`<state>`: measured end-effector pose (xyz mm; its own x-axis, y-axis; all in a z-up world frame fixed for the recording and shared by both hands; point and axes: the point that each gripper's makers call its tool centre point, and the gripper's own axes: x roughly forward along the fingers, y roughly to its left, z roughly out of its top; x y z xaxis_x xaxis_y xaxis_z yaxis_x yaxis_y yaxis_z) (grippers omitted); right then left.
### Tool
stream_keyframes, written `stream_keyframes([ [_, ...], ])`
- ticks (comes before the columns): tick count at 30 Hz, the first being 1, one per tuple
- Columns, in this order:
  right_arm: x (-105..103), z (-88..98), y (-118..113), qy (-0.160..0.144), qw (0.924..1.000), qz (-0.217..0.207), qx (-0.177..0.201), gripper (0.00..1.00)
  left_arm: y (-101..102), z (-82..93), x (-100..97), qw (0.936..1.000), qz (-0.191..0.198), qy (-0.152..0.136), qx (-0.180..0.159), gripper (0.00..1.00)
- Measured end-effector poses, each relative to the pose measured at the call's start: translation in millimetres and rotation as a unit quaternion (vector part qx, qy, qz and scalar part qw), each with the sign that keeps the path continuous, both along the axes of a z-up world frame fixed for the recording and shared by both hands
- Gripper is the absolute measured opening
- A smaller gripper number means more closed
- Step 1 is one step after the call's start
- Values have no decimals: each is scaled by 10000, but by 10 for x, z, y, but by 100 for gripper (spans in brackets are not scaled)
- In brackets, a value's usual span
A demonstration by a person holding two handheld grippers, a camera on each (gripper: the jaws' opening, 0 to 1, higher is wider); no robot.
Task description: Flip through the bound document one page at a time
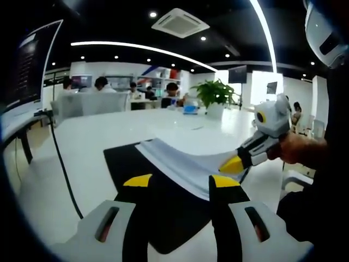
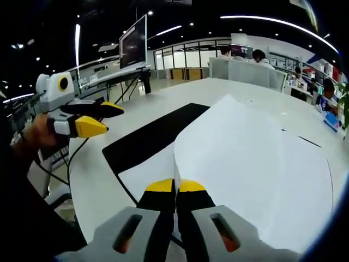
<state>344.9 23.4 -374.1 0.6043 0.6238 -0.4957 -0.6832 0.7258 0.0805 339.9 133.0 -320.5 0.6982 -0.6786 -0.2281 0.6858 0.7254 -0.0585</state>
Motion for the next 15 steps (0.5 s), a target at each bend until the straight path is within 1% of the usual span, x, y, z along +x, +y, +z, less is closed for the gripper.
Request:
stream_keyframes([
  [15,-2,-66,1,48,9999,40,-102,1,3,-12,2,10000,5,16,24,42],
])
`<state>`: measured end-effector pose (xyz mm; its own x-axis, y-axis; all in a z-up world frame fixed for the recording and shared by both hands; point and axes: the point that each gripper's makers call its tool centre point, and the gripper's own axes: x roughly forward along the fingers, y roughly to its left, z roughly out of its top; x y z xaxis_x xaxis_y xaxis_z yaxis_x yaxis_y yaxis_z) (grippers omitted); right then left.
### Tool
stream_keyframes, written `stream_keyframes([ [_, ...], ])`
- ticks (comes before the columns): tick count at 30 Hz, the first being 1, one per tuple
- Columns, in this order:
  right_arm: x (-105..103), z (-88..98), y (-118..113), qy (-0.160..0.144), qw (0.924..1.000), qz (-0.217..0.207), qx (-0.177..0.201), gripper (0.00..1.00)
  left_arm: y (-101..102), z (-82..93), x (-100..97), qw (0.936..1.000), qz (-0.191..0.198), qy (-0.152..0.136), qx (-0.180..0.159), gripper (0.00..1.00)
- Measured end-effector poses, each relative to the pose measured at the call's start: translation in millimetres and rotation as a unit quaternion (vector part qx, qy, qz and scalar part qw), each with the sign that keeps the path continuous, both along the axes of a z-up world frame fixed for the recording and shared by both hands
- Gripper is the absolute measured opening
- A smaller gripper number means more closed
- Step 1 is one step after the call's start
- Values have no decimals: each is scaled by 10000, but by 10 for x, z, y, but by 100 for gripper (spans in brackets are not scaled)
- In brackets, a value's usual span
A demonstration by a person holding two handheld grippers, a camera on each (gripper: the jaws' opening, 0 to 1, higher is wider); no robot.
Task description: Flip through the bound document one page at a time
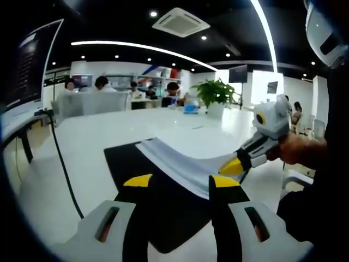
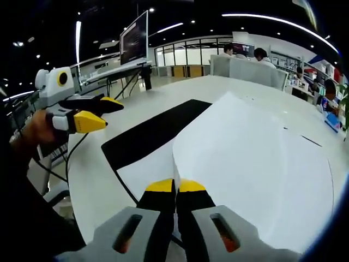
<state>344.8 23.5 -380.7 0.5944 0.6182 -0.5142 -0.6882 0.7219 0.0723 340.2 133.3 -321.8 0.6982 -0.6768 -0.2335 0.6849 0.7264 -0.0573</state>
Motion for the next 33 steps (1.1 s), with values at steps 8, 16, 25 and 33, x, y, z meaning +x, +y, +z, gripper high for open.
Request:
stream_keyframes([
  [8,1,-10,2,13,10000,9,18,1,-28,-17,-1,10000,-45,25,-1,42],
  [16,-17,-44,34,-2,9999,67,-80,1,0,-21,-19,10000,22,31,-68,41],
  [25,-17,-65,38,-64,9999,65,-81,2,-102,31,-39,9999,-122,10,-114,41],
  [33,-8,-79,42,41,10000,59,52,2,-125,-4,-61,9997,-211,71,-93,41],
])
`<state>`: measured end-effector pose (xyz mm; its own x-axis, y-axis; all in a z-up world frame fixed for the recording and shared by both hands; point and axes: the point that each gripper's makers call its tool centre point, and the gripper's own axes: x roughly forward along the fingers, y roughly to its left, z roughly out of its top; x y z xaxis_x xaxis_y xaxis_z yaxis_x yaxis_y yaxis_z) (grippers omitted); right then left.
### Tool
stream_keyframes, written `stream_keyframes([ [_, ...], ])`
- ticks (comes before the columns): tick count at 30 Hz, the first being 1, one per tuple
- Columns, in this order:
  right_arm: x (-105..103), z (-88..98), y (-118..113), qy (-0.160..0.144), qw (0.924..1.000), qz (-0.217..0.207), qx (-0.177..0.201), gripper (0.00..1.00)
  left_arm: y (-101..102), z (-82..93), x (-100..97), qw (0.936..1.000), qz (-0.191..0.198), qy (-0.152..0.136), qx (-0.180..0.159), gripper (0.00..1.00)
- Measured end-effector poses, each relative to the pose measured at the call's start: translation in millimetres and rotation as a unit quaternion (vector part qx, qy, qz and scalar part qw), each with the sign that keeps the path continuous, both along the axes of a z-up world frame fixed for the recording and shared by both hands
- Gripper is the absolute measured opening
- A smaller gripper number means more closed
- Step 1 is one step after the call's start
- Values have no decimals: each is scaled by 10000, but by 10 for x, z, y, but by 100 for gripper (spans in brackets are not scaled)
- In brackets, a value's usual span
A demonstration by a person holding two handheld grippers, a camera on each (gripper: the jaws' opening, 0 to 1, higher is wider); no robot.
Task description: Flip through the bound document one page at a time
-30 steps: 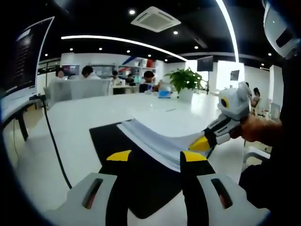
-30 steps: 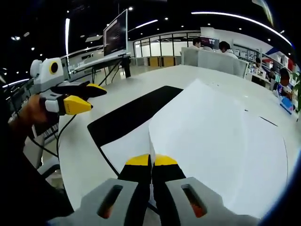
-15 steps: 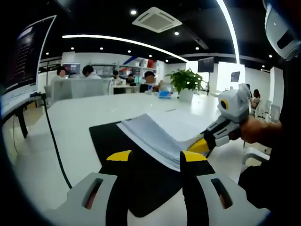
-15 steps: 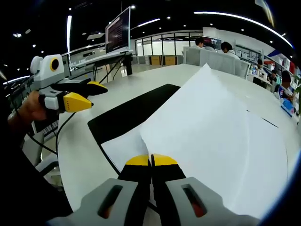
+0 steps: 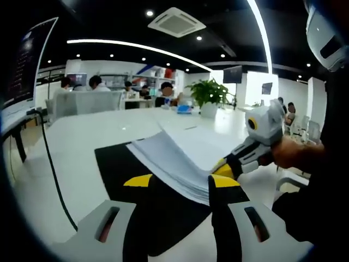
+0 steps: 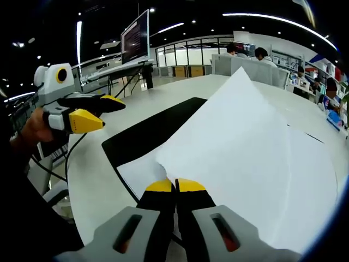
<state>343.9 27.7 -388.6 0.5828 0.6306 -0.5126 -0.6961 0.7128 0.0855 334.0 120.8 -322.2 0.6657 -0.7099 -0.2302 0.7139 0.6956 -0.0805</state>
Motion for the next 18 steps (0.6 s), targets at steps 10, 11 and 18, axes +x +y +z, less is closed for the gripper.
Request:
stream_keyframes([
  [10,6,-2,3,25,9999,80,89,2,-32,-6,49,10000,2,15,11,41],
  [11,7,-3,4,77,9998,81,137,2,-42,-7,52,10000,-8,17,7,41],
  [18,-21,6,23,350,9978,116,552,7,-74,-27,52,10000,-31,57,-4,41],
])
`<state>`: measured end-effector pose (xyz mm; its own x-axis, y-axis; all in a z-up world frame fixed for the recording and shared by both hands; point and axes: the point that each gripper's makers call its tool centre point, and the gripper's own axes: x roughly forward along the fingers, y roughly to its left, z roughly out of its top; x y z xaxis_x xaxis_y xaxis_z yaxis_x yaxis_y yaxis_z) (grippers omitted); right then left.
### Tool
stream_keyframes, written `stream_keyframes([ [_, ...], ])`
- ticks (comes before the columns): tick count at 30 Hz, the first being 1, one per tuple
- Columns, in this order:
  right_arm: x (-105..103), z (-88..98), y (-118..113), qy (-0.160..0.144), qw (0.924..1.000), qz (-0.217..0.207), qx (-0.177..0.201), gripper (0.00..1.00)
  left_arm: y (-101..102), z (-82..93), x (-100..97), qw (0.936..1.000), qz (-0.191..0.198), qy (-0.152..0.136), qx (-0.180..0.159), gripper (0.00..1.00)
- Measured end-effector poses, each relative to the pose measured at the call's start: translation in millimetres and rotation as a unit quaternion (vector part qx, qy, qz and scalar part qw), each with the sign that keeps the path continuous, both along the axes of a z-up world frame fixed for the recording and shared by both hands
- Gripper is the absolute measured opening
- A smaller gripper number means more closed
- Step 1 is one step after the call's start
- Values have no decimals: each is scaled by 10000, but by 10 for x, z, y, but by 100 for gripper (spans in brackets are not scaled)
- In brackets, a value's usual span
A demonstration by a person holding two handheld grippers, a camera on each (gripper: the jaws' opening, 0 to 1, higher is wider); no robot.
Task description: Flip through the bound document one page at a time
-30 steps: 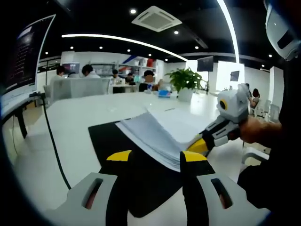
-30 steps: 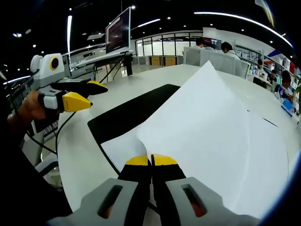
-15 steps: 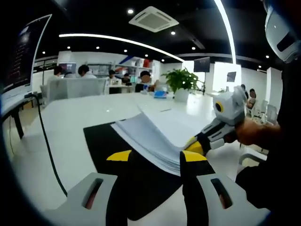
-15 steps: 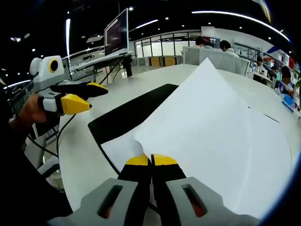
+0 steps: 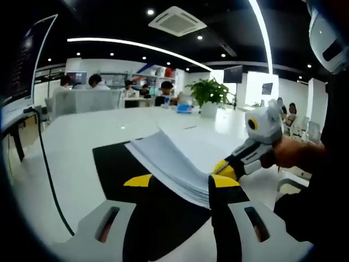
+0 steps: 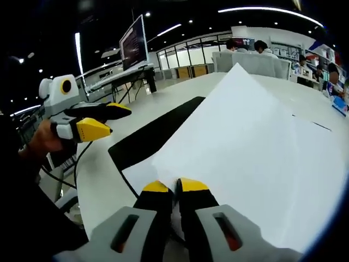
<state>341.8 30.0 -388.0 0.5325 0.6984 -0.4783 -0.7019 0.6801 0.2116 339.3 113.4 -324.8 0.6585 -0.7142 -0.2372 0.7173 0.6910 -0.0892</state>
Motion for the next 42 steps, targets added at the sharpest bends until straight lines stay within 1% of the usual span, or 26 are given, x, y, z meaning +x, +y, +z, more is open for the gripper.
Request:
stream_keyframes([
  [6,-26,4,28,81,9999,61,83,10,29,-29,-12,10000,44,46,31,41],
  [10,-53,14,49,154,9996,146,175,13,29,-16,-23,10000,50,36,28,41],
  [23,-129,35,111,157,9990,346,220,25,-9,-1,-35,10000,-1,28,37,41],
  [29,-180,56,155,191,9983,481,282,34,-15,-1,-42,10000,5,37,31,41],
  [31,-207,83,199,207,9972,590,414,37,-18,-11,-46,10000,3,48,55,41],
  [32,-249,90,252,339,9954,683,572,40,-23,-13,-47,10000,-6,54,62,41],
  [33,-255,61,260,398,9953,695,539,42,-29,-11,-46,10000,-15,57,55,41],
  [34,-264,77,276,310,9957,708,513,44,-41,-1,-44,10000,-31,72,16,41],
  [37,-263,73,287,209,9961,752,412,44,-61,21,-36,10000,-44,60,-6,41],
  [42,-253,82,271,235,9957,705,551,43,-108,33,-28,9999,-104,49,24,41],
])
